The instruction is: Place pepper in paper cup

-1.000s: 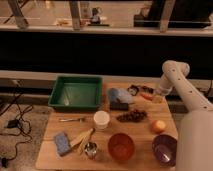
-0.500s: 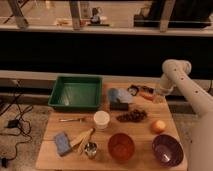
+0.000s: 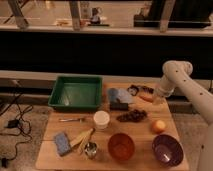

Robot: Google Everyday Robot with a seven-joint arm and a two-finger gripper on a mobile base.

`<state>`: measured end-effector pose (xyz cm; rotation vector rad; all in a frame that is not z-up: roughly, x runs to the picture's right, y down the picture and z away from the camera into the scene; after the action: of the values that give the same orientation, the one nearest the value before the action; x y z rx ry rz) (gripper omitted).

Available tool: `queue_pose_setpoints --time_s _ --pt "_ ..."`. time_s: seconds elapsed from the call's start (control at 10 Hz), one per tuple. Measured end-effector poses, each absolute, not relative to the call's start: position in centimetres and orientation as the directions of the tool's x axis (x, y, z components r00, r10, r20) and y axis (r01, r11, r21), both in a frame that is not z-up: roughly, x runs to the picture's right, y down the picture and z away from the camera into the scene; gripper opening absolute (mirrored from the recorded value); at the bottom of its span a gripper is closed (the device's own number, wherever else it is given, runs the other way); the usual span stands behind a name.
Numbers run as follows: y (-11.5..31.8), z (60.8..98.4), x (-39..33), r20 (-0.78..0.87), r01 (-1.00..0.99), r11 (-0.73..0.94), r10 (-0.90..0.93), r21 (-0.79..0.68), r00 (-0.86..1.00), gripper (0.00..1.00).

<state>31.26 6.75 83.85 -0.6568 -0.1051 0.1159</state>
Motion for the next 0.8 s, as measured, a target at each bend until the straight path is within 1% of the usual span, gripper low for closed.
queue_pose_setpoints --time_s 0.6,0.8 --pt "6.81 83.96 31.06 0.063 -0.071 0.785 0.139 -0.615 0.988 0.04" --pt "7.36 84.21 30.32 0.061 -0.047 0.797 0.104 -0.602 0.993 0.04"
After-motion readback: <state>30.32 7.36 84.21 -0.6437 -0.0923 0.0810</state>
